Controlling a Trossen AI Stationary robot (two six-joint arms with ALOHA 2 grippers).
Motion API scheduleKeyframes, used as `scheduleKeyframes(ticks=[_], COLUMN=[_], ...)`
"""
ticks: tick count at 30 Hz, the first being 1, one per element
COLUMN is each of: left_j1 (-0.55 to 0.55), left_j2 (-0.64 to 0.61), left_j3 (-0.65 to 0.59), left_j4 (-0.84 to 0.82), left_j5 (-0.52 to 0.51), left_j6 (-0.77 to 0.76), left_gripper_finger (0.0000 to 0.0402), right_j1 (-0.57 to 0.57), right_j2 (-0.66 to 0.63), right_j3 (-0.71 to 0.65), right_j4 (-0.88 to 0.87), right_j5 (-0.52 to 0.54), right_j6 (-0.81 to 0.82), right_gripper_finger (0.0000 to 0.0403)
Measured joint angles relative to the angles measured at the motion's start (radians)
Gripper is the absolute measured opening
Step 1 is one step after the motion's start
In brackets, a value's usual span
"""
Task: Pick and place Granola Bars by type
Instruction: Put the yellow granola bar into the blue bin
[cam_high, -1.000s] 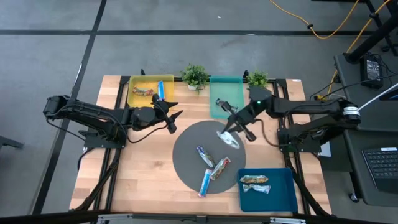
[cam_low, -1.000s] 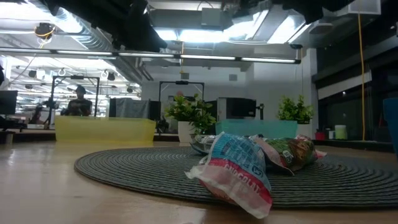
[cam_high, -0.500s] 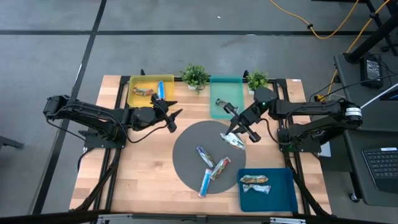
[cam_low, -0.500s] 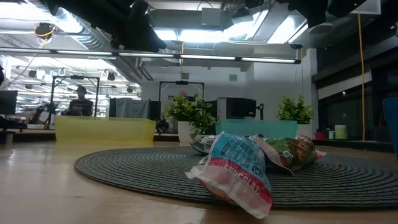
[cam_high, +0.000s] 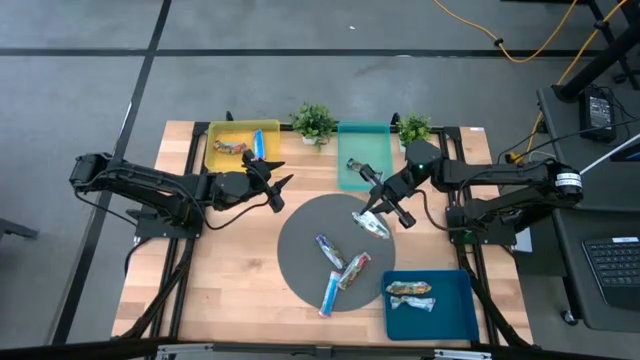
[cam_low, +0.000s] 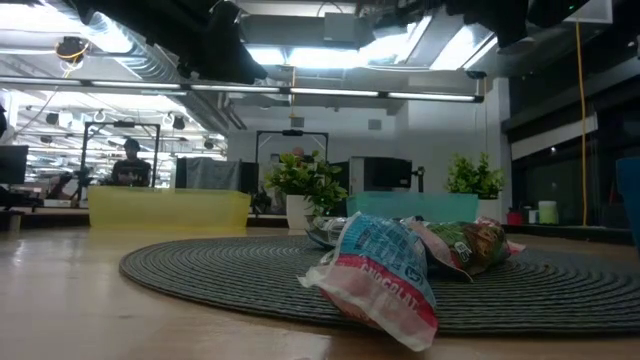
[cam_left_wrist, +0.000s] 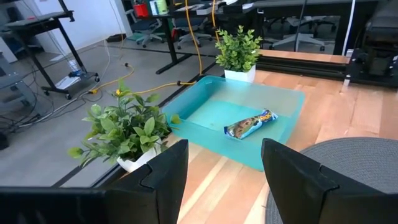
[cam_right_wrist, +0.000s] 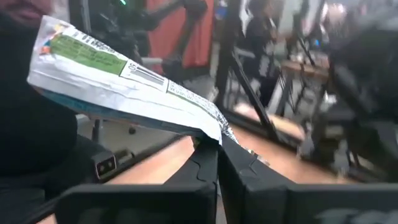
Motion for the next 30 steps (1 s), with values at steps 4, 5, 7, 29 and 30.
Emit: scheduleKeyframes(ticks=[4, 5, 7, 29, 30], left_j1=[0.0, 0.0, 0.0, 0.0, 0.0], left_j2=[0.0, 0.0, 0.0, 0.0, 0.0], left_j3=[0.0, 0.0, 0.0, 0.0, 0.0], left_j4=[-0.001, -0.001, -0.001, -0.001, -0.001], left_j5=[0.0, 0.0, -0.001, -0.024, -0.024], left_j6=[0.0, 0.0, 0.0, 0.0, 0.0], left_gripper_finger=[0.0196, 0.0196, 0.0196, 0.0196, 0.0196], right_j1=[0.0, 0.0, 0.0, -0.084, -0.091], right_j2=[0.001, 0.001, 0.001, 0.002, 0.002], right_j3=[0.0, 0.0, 0.0, 0.0, 0.0], right_j4=[-0.117, -0.143, -0.178, -0.419, -0.431], right_j5=[0.099, 0.125, 0.173, 0.583, 0.584], right_j6=[-0.007, -0.019, -0.052, -0.099, -0.088], right_gripper_finger=[0.001, 0.0011, 0.0011, 0.001, 0.0011])
